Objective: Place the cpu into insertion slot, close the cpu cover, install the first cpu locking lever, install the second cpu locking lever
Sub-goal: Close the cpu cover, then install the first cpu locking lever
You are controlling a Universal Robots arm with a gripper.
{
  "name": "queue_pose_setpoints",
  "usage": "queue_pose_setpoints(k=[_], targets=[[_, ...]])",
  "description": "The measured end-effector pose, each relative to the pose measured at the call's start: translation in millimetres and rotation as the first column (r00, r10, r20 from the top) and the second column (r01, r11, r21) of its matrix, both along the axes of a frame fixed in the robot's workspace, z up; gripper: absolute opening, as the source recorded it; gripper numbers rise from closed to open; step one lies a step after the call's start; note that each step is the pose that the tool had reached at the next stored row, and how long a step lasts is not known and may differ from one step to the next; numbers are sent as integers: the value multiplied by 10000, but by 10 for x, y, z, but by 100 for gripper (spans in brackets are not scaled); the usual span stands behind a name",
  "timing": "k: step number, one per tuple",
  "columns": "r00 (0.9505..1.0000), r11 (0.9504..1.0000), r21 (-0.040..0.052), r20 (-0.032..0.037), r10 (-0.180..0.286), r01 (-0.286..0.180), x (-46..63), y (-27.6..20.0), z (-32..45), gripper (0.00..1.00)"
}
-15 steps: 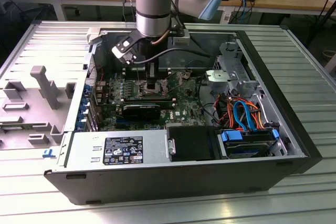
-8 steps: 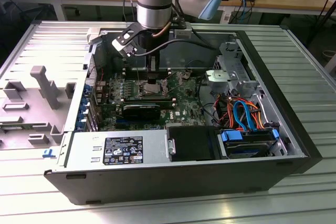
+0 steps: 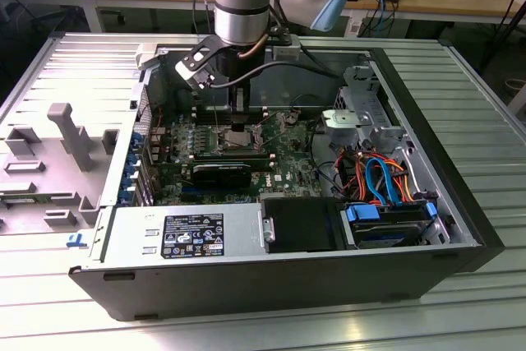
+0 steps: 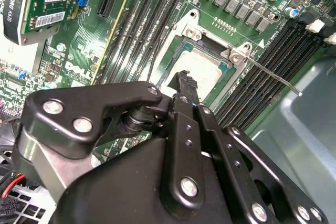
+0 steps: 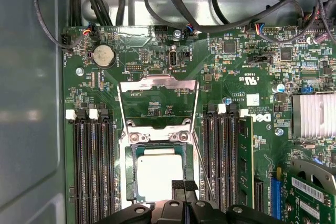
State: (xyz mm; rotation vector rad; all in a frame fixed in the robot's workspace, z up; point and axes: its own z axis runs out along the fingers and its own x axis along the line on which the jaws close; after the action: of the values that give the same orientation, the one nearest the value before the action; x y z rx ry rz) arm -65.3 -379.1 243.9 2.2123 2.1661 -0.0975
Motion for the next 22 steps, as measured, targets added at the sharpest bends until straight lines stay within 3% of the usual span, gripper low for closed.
queue_pose_setpoints(k=[4, 11, 19, 22], targets=[[10000, 10000, -1, 0, 0, 0, 15, 0, 0, 11], [10000, 10000, 0, -1, -1, 1, 252, -1, 0, 11], [10000, 10000, 29, -18, -17, 17, 382, 0, 21, 11], [10000, 10000, 60, -33, -18, 18, 454, 0, 61, 11]])
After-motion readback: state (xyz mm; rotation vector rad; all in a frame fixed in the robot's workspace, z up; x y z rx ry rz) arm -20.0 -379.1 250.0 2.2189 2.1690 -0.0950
